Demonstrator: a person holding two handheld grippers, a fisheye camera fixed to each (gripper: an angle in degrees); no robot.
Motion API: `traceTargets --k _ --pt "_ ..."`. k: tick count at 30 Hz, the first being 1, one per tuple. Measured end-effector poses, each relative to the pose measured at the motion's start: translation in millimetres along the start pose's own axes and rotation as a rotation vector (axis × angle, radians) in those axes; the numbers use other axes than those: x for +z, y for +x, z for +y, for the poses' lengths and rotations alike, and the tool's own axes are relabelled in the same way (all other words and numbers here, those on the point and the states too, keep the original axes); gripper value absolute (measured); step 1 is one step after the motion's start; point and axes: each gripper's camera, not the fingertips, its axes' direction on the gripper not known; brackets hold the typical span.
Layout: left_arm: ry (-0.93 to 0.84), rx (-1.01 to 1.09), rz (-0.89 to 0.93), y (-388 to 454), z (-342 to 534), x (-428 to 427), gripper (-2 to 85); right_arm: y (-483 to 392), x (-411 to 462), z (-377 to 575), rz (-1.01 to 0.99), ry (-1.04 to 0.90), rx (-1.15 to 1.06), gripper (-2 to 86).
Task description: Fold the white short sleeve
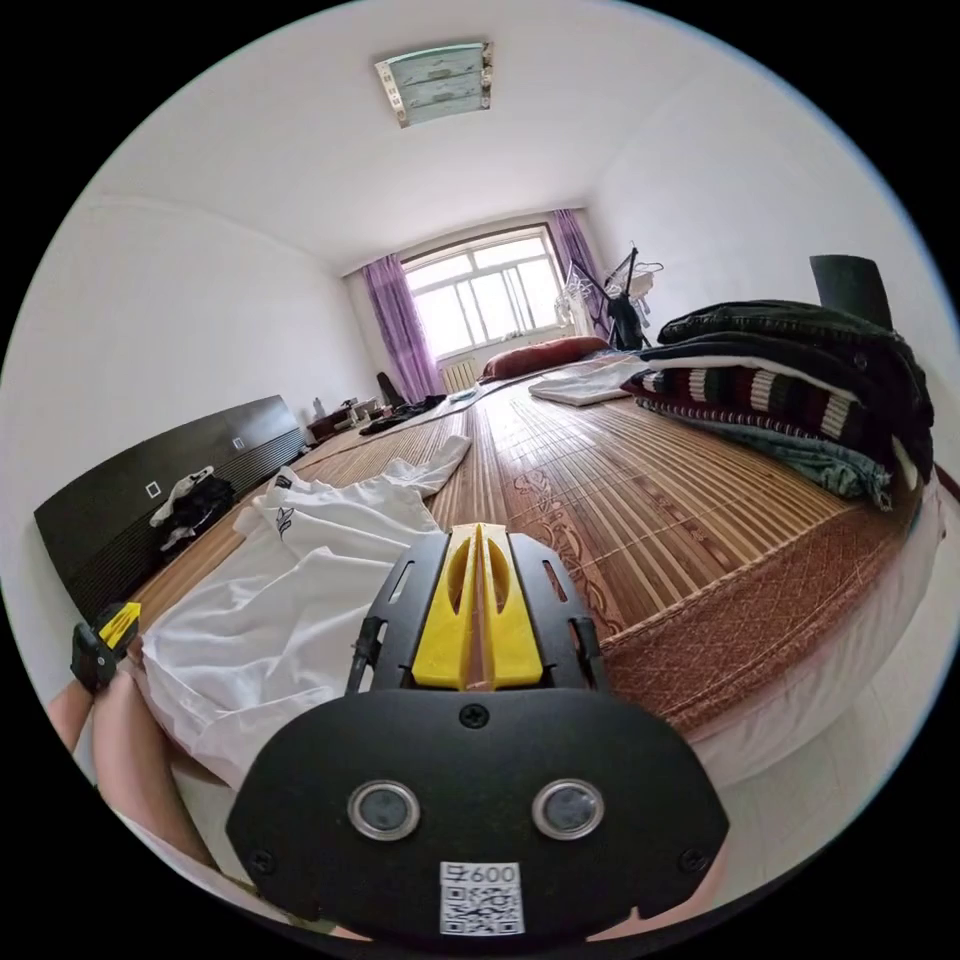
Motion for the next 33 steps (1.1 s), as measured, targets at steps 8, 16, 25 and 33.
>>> traceTargets --k 8,16,25,33 --pt "0.042 0.012 -0.021 5.9 -3.4 -2.0 0.9 -65.5 28.1 -32.5 0.085 -0.064 -0.219 -0.8" --pt "0.034 -0.019 0.042 0.3 -5.4 14.3 0.9 -153.1 132.1 -128.8 0.188 -0.591 -0.456 0.6" --pt "0.02 -0.009 0.075 -3.5 -8.8 44.2 0.8 -210.6 187.5 -240.0 -0.103 -0.615 -0.525 4.7" --pt "-0.044 0.015 0.139 -9.8 -6.7 84.6 0.9 -246.0 348.8 -252.6 0.125 -0.721 -0.596 5.6"
